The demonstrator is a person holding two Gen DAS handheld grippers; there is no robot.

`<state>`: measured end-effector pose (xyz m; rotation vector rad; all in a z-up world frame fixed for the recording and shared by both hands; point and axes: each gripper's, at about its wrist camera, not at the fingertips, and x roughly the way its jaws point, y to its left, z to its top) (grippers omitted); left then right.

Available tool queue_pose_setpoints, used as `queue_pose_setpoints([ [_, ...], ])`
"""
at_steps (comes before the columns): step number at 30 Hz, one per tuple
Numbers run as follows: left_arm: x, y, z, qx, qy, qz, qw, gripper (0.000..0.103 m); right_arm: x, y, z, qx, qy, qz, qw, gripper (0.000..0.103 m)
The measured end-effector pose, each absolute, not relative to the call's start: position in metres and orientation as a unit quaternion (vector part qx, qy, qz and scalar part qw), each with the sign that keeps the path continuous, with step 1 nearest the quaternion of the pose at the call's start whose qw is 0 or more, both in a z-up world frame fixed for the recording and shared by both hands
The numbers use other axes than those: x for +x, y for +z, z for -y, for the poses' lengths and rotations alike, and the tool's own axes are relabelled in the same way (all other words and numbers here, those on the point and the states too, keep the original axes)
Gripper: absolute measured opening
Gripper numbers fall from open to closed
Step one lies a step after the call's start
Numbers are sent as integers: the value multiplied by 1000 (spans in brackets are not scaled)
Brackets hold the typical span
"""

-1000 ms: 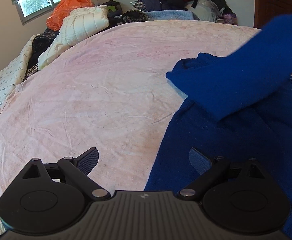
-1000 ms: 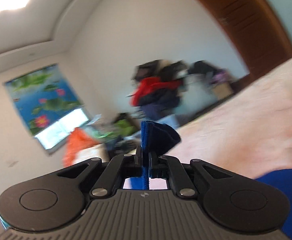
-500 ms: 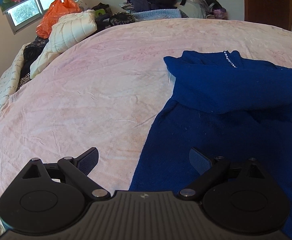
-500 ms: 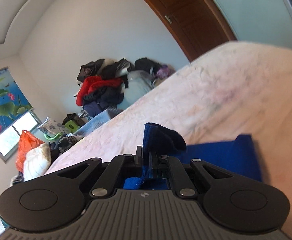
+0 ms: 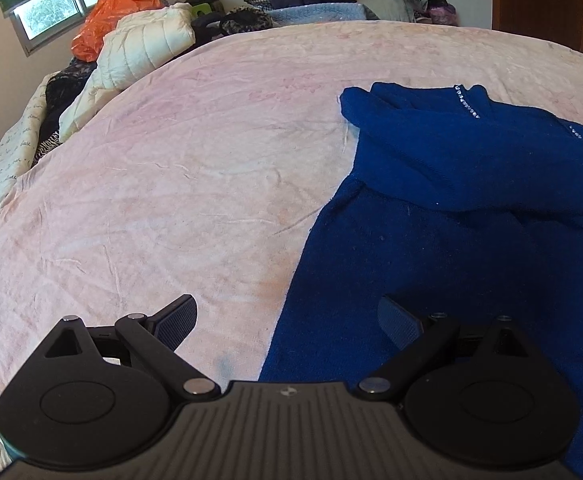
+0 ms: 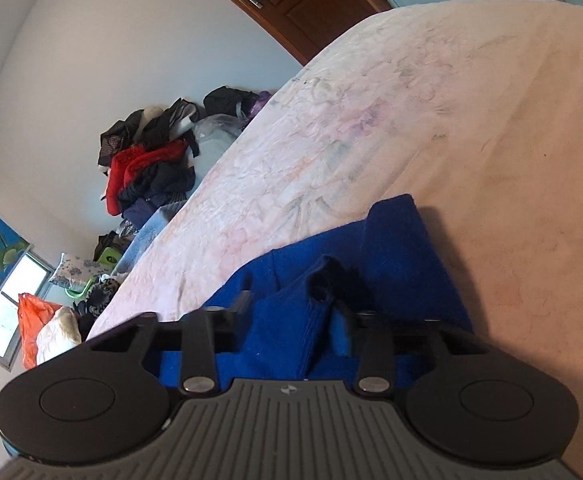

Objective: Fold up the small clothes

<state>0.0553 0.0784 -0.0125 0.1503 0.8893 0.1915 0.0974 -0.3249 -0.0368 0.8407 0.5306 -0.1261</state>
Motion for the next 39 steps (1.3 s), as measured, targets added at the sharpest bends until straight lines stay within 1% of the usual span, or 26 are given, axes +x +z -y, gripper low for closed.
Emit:
queue_pose_setpoints([
  [2,55,-14,-83,69,97,-432,894,98,95,-33,322,387,-53,-246,887,13],
  [4,56,-15,-87,64,102,-433,893,98,86,-21,316,356,-37,-206,910,13],
  [7,57,-15,-90,61,104,-434,893,98,76,-1,305,266,-28,-161,950,13],
  [9,57,-15,-89,62,103,-433,893,98,83,-1,310,246,-59,-193,948,12],
  [10,57,-16,-89,63,103,-434,893,98,87,-5,316,250,-82,-217,940,12],
  [12,57,-16,-90,61,101,-433,893,98,88,-13,327,259,-108,-235,931,12],
  [21,60,-19,-96,58,108,-438,890,98,73,-11,330,225,-138,-220,939,12],
  [24,63,-21,-95,61,111,-441,889,98,72,2,315,204,-123,-194,951,20],
  [25,63,-21,-95,61,111,-441,889,98,77,8,306,194,-101,-194,956,30],
  [27,63,-20,-94,61,109,-440,889,98,92,16,283,172,-42,-206,962,44],
  [32,61,-19,-92,67,99,-442,889,98,144,23,207,148,116,-262,947,44],
  [34,60,-18,-93,66,97,-442,889,98,164,23,166,123,178,-280,935,44],
  [36,60,-16,-95,65,96,-442,890,98,182,21,126,89,226,-295,924,53],
  [39,61,-15,-101,57,95,-441,891,98,204,19,75,59,285,-318,902,54],
])
